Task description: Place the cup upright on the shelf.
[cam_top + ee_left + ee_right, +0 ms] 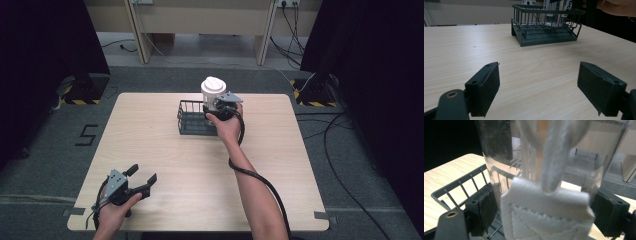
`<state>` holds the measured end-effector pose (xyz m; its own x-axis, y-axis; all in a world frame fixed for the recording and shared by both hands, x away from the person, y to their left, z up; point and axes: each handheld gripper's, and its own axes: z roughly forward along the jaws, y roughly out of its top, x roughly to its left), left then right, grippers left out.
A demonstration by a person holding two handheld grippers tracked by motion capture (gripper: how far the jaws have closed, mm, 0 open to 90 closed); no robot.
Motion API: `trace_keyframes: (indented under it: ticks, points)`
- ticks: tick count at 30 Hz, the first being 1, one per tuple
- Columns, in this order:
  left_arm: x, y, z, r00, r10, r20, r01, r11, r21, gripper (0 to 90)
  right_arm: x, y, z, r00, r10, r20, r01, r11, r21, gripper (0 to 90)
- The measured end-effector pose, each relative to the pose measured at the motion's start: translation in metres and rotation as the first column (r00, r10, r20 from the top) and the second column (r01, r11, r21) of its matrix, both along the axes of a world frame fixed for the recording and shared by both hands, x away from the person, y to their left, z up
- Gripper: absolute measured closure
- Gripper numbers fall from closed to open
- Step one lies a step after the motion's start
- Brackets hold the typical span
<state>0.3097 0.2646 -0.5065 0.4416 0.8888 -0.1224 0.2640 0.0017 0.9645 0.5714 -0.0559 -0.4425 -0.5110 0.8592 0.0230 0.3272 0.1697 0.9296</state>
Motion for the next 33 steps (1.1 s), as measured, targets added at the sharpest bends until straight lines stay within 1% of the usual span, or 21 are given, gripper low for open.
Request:
trace_keyframes:
  ticks: [5, 12, 19, 22, 24, 27, 29, 33]
  points:
    - [0.0, 0.0, 0.0, 1.0, -0.001, 0.0, 0.001, 1.0, 0.001, 17.6, -0.001, 0.0, -0.001, 1.0, 0.003, 0.006, -0.003, 1.0, -0.008, 17.7]
    - [0.0, -0.001, 0.0, 1.0, -0.004, -0.001, 0.004, 1.0, 0.004, 17.6, -0.003, 0.0, -0.001, 0.9998, 0.012, -0.014, -0.012, 0.9999, -0.004, 16.0]
    - [0.0, -0.001, 0.0, 1.0, -0.002, 0.0, 0.002, 1.0, 0.003, 17.6, -0.008, -0.002, 0.001, 0.9998, 0.015, -0.014, -0.015, 0.9999, 0.0, 15.4]
    - [0.0, -0.001, 0.0, 1.0, -0.001, 0.0, 0.001, 1.0, 0.004, 17.6, -0.012, -0.005, 0.003, 0.9998, 0.018, -0.01, -0.018, 0.9998, 0.012, 15.3]
    - [0.001, -0.001, 0.0, 1.0, -0.001, 0.0, 0.001, 1.0, 0.004, 17.6, -0.016, -0.007, 0.004, 0.9998, 0.02, -0.006, -0.02, 0.9998, 0.009, 15.2]
    - [0.0, -0.001, 0.0, 1.0, 0.0, 0.0, 0.0, 1.0, 0.005, 17.6, -0.022, -0.01, 0.005, 0.9996, 0.025, -0.01, -0.025, 0.9995, 0.019, 15.2]
    - [0.0, -0.001, 0.0, 1.0, 0.0, 0.001, 0.0, 1.0, 0.006, 17.6, -0.027, -0.013, 0.006, 0.9995, 0.029, -0.007, -0.029, 0.9995, 0.014, 15.0]
    - [0.0, -0.001, 0.0, 1.0, 0.002, 0.0, -0.002, 1.0, 0.007, 17.6, -0.037, -0.02, 0.006, 0.9997, 0.025, -0.005, -0.025, 0.9991, 0.033, 15.0]
